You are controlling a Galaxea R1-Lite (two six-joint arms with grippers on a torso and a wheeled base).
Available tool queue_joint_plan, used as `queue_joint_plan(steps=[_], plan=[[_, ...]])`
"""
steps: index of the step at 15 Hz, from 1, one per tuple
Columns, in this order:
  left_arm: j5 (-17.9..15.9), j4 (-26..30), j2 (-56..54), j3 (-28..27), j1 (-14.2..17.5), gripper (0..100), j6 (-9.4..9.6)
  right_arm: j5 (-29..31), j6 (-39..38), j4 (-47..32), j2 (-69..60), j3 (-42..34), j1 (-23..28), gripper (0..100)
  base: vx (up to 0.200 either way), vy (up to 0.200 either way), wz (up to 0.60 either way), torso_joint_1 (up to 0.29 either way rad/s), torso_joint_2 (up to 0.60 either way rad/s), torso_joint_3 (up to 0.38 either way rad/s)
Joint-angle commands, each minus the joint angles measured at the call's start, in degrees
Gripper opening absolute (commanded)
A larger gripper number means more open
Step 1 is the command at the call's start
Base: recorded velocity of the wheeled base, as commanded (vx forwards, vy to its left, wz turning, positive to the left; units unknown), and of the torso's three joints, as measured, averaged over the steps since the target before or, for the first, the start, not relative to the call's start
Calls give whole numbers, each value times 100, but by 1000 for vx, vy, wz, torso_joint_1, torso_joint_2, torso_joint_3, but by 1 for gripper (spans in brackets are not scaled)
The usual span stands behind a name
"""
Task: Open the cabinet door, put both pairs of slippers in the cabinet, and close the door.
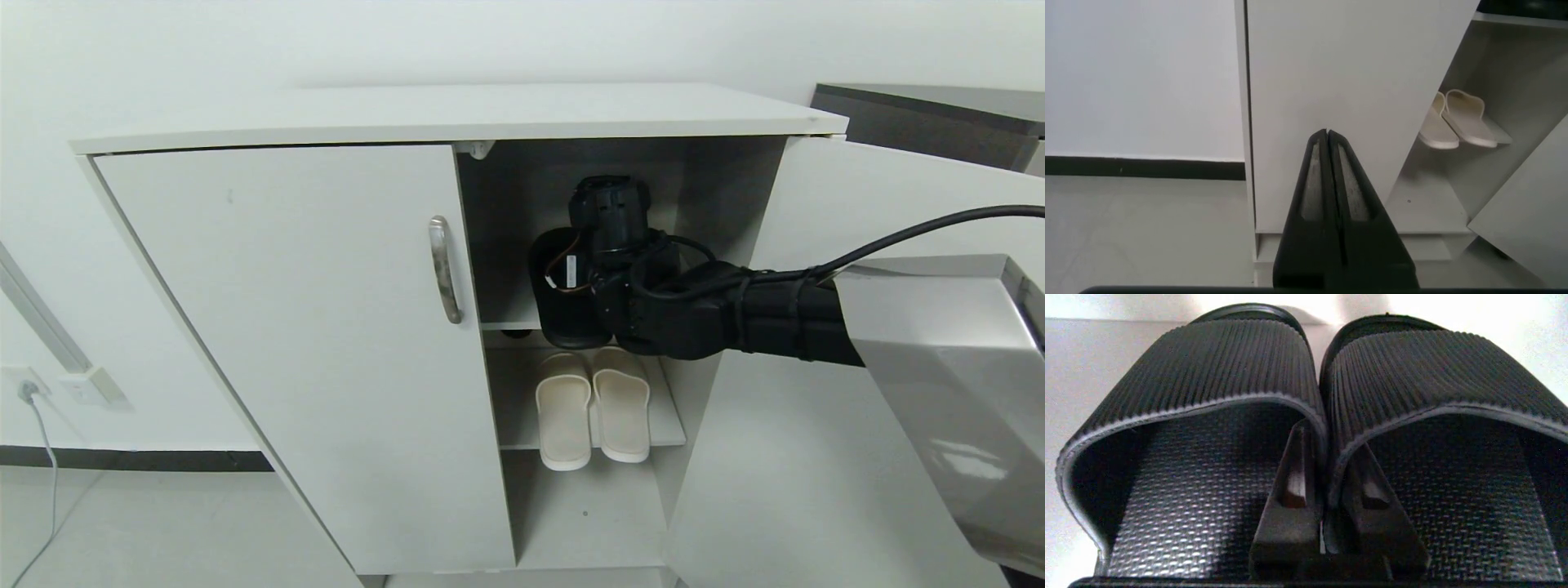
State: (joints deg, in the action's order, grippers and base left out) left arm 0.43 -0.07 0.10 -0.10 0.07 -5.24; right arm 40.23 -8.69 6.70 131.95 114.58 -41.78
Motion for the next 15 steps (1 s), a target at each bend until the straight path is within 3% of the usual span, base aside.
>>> queue_joint_plan(steps=[1, 10, 11, 15], plan=[[1, -1, -1, 1, 1, 0, -3, 2, -1, 6, 32, 1, -6, 0, 0, 0, 0, 0, 0, 0], [10, -1, -1, 1, 1, 0, -3, 2, -36, 6, 41, 1, -6, 0, 0, 0, 0, 0, 0, 0], [10, -1, -1, 1, 1, 0, -3, 2, -36, -3, 41, 1, -6, 100, 0, 0, 0, 0, 0, 0], [10, -1, -1, 1, 1, 0, -21, 2, -36, -55, -214, -393, -50, 100, 0, 0, 0, 0, 0, 0]])
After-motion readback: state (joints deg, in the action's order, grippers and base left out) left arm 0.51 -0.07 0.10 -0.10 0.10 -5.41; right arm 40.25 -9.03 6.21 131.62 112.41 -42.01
